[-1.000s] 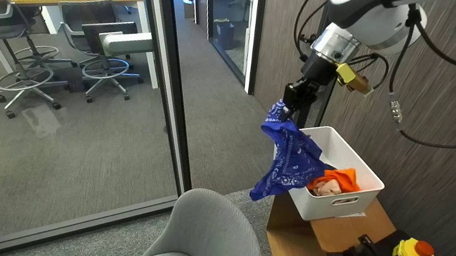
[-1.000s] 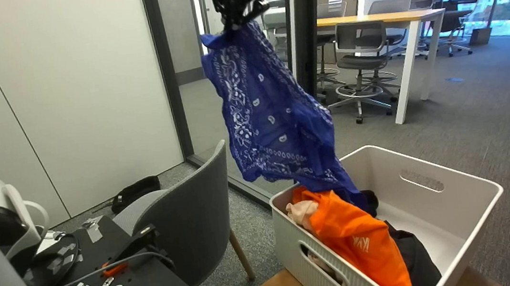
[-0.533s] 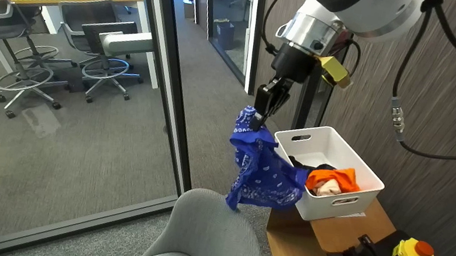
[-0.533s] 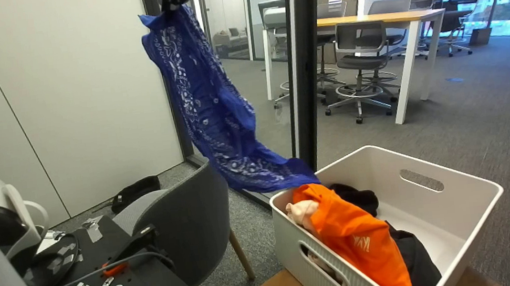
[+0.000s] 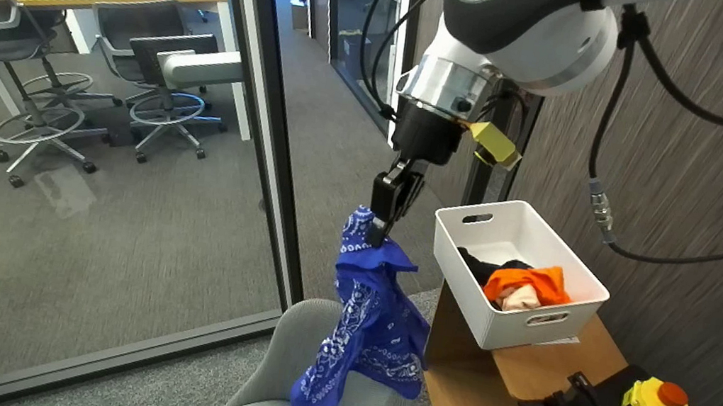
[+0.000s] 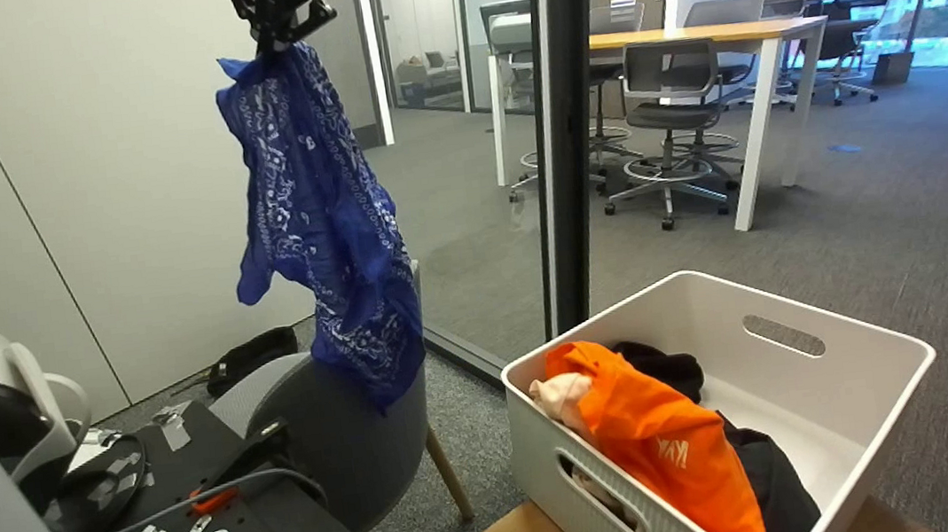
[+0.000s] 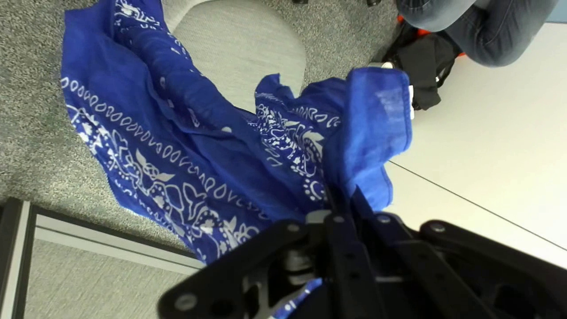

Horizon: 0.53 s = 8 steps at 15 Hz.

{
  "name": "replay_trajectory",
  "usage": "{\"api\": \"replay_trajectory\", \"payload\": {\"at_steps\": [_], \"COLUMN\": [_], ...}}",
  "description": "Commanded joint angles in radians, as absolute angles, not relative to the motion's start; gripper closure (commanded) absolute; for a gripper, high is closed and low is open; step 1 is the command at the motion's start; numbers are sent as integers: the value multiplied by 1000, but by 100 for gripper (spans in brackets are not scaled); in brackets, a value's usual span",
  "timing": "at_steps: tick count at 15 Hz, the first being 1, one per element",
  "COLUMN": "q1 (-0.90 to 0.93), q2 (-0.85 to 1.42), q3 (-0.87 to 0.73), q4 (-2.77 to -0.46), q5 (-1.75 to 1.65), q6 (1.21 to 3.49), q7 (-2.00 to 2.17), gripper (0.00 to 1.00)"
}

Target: Pick up the blue cloth from the box and put it on the chair's headrest

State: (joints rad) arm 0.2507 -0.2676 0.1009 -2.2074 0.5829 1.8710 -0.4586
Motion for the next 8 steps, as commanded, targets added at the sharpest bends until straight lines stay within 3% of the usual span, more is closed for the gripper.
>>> {"api": "replay_trajectory", "payload": {"at_steps": [1,8], "q1": [257,267], "q2": [-214,-57], "q3": [117,187], "q4": [-2197,-2183], "q5": [609,602], "q6": [1870,1875], "q7": [-482,-468], "gripper": [94,94]}}
